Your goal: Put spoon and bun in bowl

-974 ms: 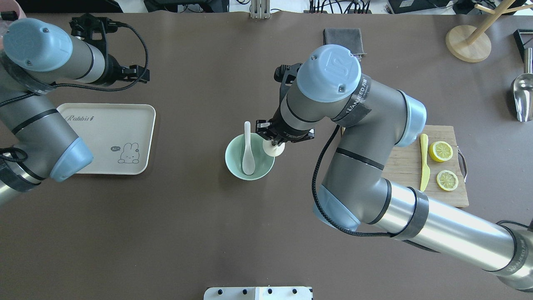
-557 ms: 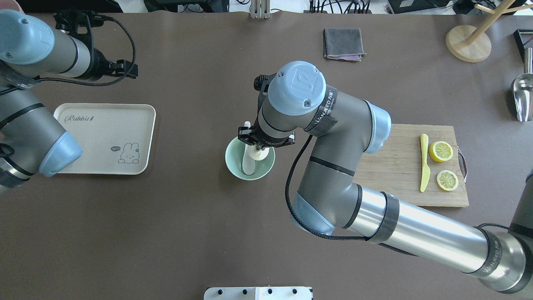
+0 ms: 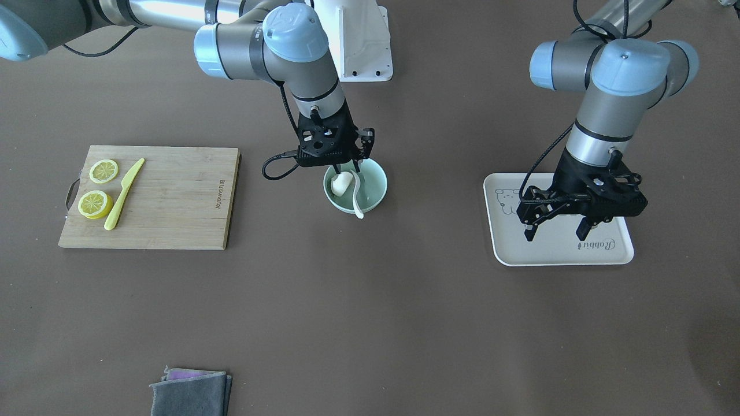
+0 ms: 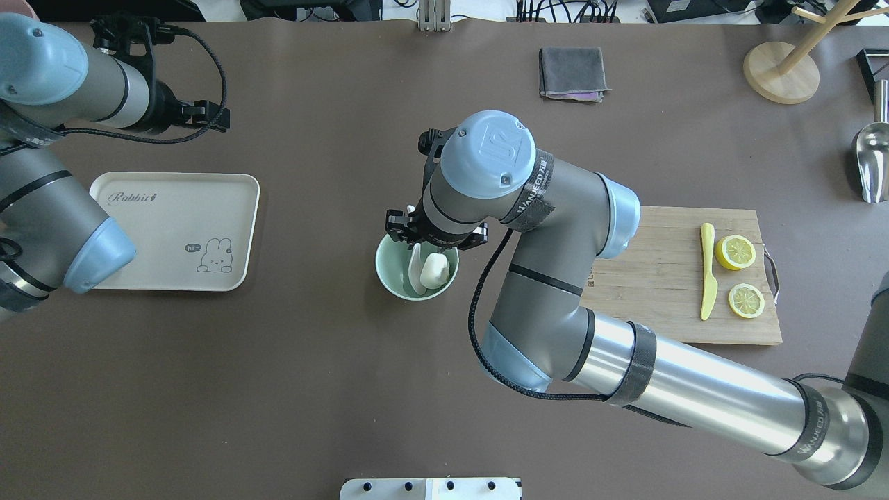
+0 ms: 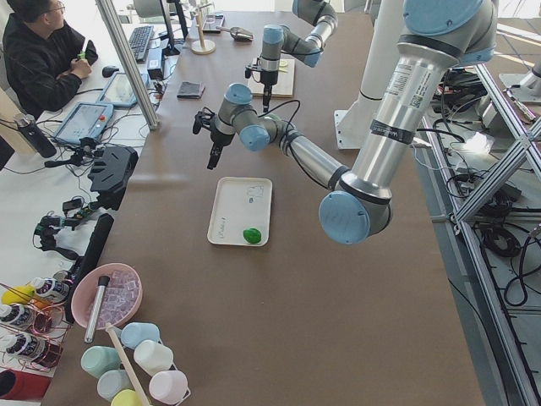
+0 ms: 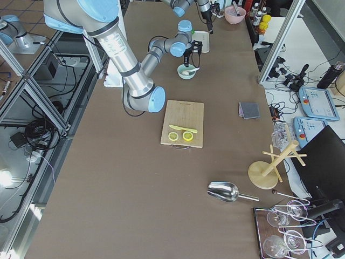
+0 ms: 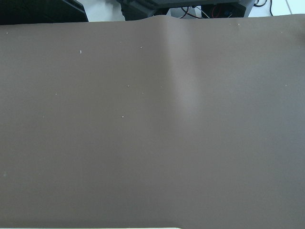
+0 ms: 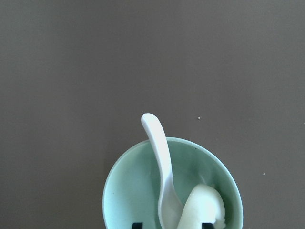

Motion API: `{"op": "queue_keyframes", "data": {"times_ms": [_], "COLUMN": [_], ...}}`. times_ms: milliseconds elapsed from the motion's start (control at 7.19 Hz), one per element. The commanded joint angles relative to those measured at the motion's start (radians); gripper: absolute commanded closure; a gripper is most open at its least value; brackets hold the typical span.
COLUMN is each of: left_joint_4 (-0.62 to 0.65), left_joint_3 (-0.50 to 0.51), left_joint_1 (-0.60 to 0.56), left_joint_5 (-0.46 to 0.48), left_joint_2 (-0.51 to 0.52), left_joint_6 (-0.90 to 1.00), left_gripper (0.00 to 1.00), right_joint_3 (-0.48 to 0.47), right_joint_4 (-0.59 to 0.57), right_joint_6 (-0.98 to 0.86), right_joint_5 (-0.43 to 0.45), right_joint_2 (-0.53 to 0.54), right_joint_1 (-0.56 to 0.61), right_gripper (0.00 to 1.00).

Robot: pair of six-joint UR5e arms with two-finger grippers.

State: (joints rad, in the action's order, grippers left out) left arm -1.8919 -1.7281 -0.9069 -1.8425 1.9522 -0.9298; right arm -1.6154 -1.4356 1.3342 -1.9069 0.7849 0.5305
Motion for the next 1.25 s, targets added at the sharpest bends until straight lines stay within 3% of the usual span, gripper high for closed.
{"op": "queue_keyframes", "data": {"times_ms": [0, 139, 417, 696, 974, 1113], "left_joint_4": [0.008, 0.01, 0.013, 0.058, 0.106, 0.141], "left_joint_3": [-0.011, -0.046, -0.07, -0.074, -0.084, -0.076], "left_joint_1": [-0.007, -0.02, -0.149, -0.304, -0.444, -0.502], "left_joint_5": [-0.085, -0.096, -0.216, -0.242, -0.254, -0.312], "left_joint_2": [-0.036, -0.082, -0.177, -0.263, -0.344, -0.348], "left_joint_6": [0.032, 0.079, 0.28, 0.539, 0.74, 0.774], "left_gripper": [0.02, 0.02, 0.02, 0.02, 0.02, 0.02], "right_joint_3": [-0.099, -0.194, -0.381, -0.409, -0.414, -0.382], "right_joint_4": [-0.123, -0.247, -0.382, -0.413, -0.408, -0.396], "right_joint_6": [-0.018, -0.097, -0.409, -0.766, -1.113, -1.238], "right_joint_5": [-0.085, -0.181, -0.297, -0.424, -0.411, -0.408], "right_joint_2": [0.008, 0.035, 0.236, 0.409, 0.601, 0.658], "right_joint_1": [0.063, 0.133, 0.285, 0.495, 0.627, 0.682], "right_gripper": [0.0, 0.0, 0.0, 0.0, 0.0, 0.0]}}
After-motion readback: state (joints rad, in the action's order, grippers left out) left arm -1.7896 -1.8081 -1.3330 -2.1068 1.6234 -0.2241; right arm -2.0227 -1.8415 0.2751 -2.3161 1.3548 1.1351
